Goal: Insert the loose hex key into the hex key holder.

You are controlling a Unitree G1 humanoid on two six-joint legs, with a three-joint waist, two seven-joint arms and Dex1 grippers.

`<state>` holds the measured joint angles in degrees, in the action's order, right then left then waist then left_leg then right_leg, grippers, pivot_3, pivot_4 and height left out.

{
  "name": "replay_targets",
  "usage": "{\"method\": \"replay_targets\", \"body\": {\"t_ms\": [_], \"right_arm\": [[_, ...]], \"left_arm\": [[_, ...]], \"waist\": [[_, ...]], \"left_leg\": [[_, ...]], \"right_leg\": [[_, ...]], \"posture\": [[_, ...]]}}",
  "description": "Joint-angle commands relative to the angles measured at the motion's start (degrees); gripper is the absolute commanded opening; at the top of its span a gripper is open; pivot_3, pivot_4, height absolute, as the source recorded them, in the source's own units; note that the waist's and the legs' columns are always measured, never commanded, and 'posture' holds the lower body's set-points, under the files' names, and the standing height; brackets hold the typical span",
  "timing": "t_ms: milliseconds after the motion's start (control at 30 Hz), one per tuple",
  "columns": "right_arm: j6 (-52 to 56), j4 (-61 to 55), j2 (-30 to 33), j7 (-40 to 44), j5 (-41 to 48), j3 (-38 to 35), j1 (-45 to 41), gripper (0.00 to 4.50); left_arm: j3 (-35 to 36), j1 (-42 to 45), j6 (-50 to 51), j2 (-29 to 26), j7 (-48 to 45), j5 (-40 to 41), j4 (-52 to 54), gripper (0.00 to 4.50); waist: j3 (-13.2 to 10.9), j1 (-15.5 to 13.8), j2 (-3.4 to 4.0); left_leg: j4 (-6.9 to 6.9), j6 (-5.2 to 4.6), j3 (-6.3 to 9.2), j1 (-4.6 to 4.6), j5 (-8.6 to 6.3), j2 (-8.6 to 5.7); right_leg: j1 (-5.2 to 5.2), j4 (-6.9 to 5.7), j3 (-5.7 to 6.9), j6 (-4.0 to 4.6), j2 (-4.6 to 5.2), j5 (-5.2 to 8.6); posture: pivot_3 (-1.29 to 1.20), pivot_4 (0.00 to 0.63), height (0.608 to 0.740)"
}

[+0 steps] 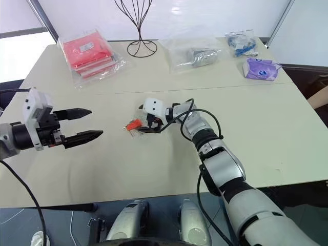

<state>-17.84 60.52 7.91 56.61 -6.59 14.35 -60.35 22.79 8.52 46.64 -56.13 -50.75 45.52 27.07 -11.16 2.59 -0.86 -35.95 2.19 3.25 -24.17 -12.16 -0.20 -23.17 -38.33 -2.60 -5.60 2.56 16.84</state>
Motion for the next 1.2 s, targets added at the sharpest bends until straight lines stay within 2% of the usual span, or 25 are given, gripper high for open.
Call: {"method": "replay_targets", "body": {"t_ms": [33, 400, 833, 1200], "right_arm": [[-0.91, 0.18, 0.30, -1.45, -0.26, -0.78, -1.94, 4.50], [-2.51, 5.21, -0.98, -5.52, -3.32, 0.26, -0.99, 4.50], [-1.94, 1.78, -3.67, -1.80, -3.09, 0.96, 2.28, 4.50], [-0.30, 0.98, -5.85, -1.83, -3.32, 1.14, 2.79, 4.50]], "left_arm": [[-0.06, 1.05, -1.31, -0.19, -0.09, -0.17, 0.37, 4.47], [0.03, 0.53, -1.37, -0.65, -0.18, 0.02, 0.70, 4.47], [0.09, 0.38, -1.72, -0.91, -0.41, -0.38, 0.47, 4.47], [0.12, -0.06, -2.05, -0.43, -0.24, -0.85, 0.93, 4.47]], "waist": [[0.00, 0.04, 0.00], [0.00, 0.08, 0.00], [0.00, 0.14, 0.00], [0.00, 0.33, 0.00]], "left_leg": [[0.00, 0.00, 0.00, 0.00, 0.00, 0.00], [0.01, 0.00, -0.01, 0.00, 0.00, 0.00], [0.03, 0.00, -0.01, 0.02, 0.00, 0.01], [0.06, 0.00, -0.01, 0.05, 0.00, 0.02]], "right_leg": [[0.00, 0.00, 0.00, 0.00, 0.00, 0.00], [-0.01, 0.00, -0.01, 0.00, -0.01, 0.00], [0.00, 0.00, -0.01, 0.00, -0.02, 0.00], [0.00, 0.00, -0.01, 0.00, -0.03, 0.00]], "posture": [[0.00, 0.150, 0.740], [0.00, 0.150, 0.740], [0.00, 0.150, 0.740], [0.00, 0.150, 0.740]]}}
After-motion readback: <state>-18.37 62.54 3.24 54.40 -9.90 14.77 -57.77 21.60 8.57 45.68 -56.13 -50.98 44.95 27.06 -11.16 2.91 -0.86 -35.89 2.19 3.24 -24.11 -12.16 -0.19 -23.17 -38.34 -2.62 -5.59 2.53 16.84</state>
